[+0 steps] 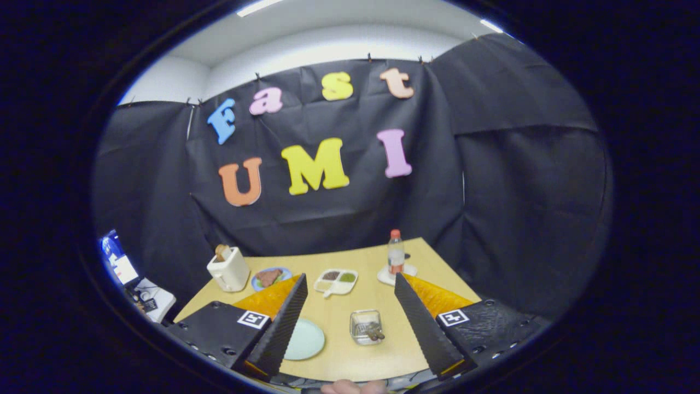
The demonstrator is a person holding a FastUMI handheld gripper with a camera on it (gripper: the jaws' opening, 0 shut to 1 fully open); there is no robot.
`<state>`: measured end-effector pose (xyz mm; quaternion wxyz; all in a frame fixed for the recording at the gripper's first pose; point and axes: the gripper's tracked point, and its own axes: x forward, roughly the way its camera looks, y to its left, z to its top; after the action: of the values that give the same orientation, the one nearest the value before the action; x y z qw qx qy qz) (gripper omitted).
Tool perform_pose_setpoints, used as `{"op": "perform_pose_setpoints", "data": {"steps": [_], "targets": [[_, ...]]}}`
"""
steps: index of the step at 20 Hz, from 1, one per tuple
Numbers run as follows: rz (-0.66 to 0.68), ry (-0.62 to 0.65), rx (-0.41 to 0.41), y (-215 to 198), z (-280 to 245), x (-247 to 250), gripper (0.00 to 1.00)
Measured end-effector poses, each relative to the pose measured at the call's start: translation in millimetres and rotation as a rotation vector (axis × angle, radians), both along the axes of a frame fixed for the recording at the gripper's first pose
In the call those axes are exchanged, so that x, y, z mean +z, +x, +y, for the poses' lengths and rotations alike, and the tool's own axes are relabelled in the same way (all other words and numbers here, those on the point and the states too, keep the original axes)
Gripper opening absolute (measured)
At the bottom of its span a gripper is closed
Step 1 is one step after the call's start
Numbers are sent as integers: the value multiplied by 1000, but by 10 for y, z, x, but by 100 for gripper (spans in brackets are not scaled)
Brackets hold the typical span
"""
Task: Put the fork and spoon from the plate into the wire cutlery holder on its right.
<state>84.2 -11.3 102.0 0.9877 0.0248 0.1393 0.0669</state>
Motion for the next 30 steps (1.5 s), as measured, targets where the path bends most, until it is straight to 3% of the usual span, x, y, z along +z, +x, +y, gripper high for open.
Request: {"op": "perform_pose_setpoints", "data": {"steps": [2,6,10,15,19,25,30], "targets": [[-119,-37,0,-280,81,76,96],[-202,-5,25,-714,287,-1,96],[-314,-11,-62,-916,179,-43,96],[-292,33,-40,-1111,412,-302,96],[-324,34,-71,-1181,569,-492,96],[-313,71,-5,-1131,1202,-735,96],[-273,42,23,-1052,1396,-955,96]]}}
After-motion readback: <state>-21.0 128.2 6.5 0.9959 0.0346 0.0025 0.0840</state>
